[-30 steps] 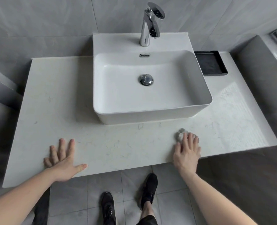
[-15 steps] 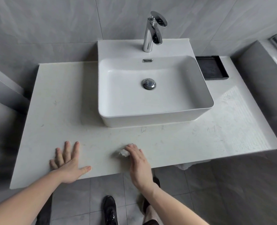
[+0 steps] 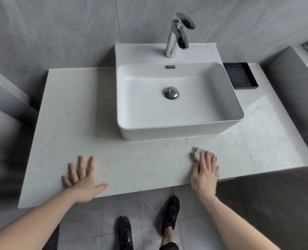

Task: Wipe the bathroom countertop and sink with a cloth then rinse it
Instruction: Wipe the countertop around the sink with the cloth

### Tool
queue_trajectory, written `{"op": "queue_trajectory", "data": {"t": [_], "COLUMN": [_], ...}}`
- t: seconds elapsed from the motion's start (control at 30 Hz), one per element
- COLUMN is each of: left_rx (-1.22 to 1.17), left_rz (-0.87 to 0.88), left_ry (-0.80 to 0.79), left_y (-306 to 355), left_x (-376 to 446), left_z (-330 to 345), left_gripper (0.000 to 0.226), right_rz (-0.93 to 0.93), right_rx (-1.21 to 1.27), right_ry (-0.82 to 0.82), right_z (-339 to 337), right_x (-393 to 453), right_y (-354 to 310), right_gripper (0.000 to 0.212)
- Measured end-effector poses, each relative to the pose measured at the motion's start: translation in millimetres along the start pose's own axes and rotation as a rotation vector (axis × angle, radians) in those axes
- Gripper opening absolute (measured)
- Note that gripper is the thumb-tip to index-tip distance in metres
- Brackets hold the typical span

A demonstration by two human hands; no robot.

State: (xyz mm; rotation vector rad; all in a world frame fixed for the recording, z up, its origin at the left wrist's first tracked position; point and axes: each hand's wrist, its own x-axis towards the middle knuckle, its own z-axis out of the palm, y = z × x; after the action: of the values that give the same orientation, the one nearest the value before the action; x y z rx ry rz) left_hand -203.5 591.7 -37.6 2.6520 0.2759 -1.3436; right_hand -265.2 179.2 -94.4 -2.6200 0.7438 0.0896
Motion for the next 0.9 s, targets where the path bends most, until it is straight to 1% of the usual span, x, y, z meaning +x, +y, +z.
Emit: {"op": "queue_trajectory", "data": {"t": [0.13,0.3,0.33,0.4,0.43,0.47,0.53,0.63,0.73,0.77,0.83,0.9], "left_rx": [-0.012,-0.014,-0.016,-0.019,-0.016,-0.013,-0.009,0.000,-0.021,-0.020,-0.022,-0.025], "left_rz": [0.018,0.025,0.024,0.023,0.024,0.025,0.030,0.032,0.038,0.039,0.041,0.048], "left_ry": [0.005,0.010,0.012,0.013,0.015,0.016,0.015,0.011,0.010,0.016,0.022,0.028], "left_y": [-2,-2,-2,-3,-4,-4,-4,-5,-6,-6,-7,-7], "left_x": [1,0,0,1,1,0,0,0,0,0,1,2], "left_z": [2,3,2,1,1,2,2,2,2,3,4,5], "left_gripper": [0.119,0.119,0.119,0.119,0.119,0.120,0.119,0.119,0.119,0.119,0.119,0.118], "right_rz": [-0.154,-0.396,-0.447,-0.536,-0.556,-0.562,-0.530,-0.400,-0.180,-0.092,0.063,0.165], "right_rx": [-0.002,0.032,0.044,0.075,0.109,0.163,0.274,0.321,0.325,0.314,0.278,0.231], "right_ry": [-0.030,-0.101,-0.117,-0.145,-0.167,-0.187,-0.172,-0.050,0.076,0.115,0.165,0.188], "right_z": [25,67,74,82,80,75,61,29,-9,-21,-40,-50], "right_x": [-39,-92,-99,-104,-101,-96,-84,-62,-33,-20,8,39], "right_y": [-52,-117,-125,-131,-129,-125,-111,-77,-40,-30,-12,7], "right_gripper": [0.066,0.059,0.061,0.075,0.080,0.080,0.074,0.066,0.040,0.038,0.039,0.042]}}
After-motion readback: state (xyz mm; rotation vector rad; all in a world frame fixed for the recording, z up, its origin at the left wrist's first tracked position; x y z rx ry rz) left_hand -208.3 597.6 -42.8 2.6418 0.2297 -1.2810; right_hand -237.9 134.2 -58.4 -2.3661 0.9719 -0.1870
